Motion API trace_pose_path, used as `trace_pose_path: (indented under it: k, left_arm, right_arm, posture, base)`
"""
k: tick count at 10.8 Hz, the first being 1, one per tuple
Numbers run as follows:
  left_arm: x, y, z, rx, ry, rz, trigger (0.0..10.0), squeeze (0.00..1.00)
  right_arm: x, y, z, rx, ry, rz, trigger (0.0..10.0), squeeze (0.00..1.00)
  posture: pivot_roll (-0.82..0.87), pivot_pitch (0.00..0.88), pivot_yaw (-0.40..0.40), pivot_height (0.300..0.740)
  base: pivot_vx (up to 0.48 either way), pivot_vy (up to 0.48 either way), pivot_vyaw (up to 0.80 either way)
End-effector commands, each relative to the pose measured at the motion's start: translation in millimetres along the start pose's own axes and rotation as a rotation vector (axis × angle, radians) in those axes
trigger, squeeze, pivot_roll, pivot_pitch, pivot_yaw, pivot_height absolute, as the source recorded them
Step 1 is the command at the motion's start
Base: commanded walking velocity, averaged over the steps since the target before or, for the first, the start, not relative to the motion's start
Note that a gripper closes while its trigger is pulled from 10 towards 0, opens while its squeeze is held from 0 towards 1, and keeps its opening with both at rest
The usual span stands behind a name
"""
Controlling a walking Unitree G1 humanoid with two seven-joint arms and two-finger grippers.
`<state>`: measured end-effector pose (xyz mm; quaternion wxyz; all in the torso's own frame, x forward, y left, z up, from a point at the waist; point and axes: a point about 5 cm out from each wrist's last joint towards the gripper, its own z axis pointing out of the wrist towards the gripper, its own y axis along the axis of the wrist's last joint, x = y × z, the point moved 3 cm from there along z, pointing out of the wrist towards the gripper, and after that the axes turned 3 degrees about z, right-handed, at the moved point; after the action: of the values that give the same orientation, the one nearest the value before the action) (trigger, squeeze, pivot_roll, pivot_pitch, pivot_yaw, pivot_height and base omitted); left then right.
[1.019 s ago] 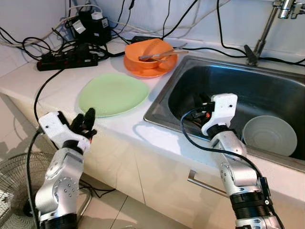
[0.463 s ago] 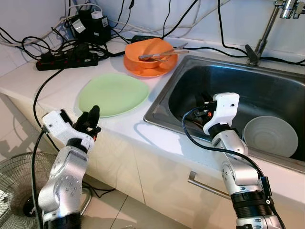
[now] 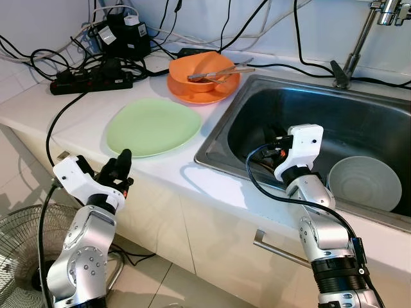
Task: Kitchen organization
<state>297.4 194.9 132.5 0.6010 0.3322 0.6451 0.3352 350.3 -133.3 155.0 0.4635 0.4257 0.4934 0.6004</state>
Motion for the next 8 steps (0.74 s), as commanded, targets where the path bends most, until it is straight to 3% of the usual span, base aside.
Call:
trace_pose_path:
  k: [1, 5, 8]
  left_arm:
    - [-3.3, 4.3, 1.5, -0.012, -0.003, -0.021, 10.0, 0.0]
    - [-10.8, 4.9, 8.9, -0.018, -0.008, -0.155, 10.0, 0.0]
    - [-6.2, 6.9, 9.3, -0.028, 0.014, -0.21, 10.0, 0.0]
  right_arm:
    - [1.8, 3.6, 3.2, -0.01, 0.007, 0.003, 10.0, 0.0]
    - [-2.3, 4.4, 1.8, -0.008, 0.001, -0.008, 10.0, 0.0]
    - [-2.5, 4.8, 2.2, -0.008, 0.005, -0.012, 10.0, 0.0]
  posture:
    - [0.08, 0.0, 0.091, 0.74]
    - [0.06, 0.0, 0.093, 0.74]
    - [0.07, 0.0, 0.09, 0.74]
  base:
    - [0.0, 0.0, 0.0]
    - [0.0, 0.0, 0.0]
    - [0.0, 0.0, 0.0]
